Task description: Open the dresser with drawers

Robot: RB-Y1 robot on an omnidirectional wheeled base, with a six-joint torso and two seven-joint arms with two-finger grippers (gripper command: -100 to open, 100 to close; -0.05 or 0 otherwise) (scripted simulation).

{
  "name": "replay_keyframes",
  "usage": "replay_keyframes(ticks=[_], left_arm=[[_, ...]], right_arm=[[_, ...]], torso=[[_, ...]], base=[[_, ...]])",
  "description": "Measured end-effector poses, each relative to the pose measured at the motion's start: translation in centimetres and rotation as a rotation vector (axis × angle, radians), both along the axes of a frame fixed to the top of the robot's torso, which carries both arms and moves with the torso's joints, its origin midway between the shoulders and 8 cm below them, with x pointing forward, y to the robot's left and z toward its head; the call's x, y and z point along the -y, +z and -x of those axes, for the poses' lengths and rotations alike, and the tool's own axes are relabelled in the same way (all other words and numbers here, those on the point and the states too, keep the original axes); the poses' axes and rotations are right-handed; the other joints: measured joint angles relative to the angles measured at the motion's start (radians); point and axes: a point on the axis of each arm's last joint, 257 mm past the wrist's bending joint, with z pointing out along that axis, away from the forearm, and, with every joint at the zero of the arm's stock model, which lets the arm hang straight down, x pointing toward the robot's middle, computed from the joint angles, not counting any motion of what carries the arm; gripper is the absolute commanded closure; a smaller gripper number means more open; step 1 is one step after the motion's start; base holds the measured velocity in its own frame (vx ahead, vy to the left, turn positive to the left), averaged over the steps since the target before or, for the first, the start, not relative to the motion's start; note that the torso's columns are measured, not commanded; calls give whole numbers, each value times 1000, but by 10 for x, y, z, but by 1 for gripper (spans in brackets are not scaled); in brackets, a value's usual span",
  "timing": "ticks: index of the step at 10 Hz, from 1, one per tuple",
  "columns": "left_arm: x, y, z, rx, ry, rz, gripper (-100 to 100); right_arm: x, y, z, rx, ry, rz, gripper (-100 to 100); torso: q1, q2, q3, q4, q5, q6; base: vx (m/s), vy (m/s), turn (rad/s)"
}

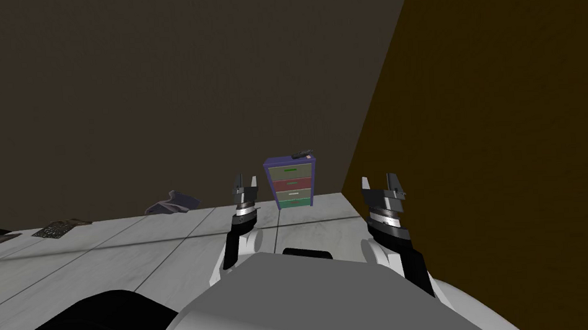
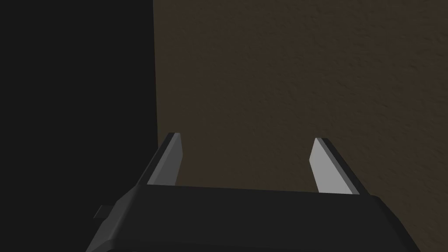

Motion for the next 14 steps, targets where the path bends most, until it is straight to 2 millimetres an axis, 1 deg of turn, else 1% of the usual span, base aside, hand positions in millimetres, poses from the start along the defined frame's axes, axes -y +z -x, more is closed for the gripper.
replay_keyframes(ticks=[1,2,9,10,11,14], left_arm=[[0,0,0,0,0,0,0],[0,0,0,0,0,0,0],[0,0,0,0,0,0,0],[0,0,0,0,0,0,-100],[2,-1,-3,-11,-10,-18,-100],[4,-8,-13,-57,-34,-57,-100]], right_arm=[[0,0,0,0,0,0,0],[0,0,0,0,0,0,0],[0,0,0,0,0,0,0],[0,0,0,0,0,0,0],[0,0,0,0,0,0,0],[0,0,0,0,0,0,0]], torso=[[0,40,-82,41,0,0],[0,104,-209,105,0,0],[0,618,-1234,617,0,0],[0,691,-1382,691,0,0],[0,723,-1452,724,0,0],[0,736,-1477,737,0,0]], base=[[0,0,0],[0,0,0],[0,0,0],[44,-14,10],[77,-19,15],[94,-23,15]])
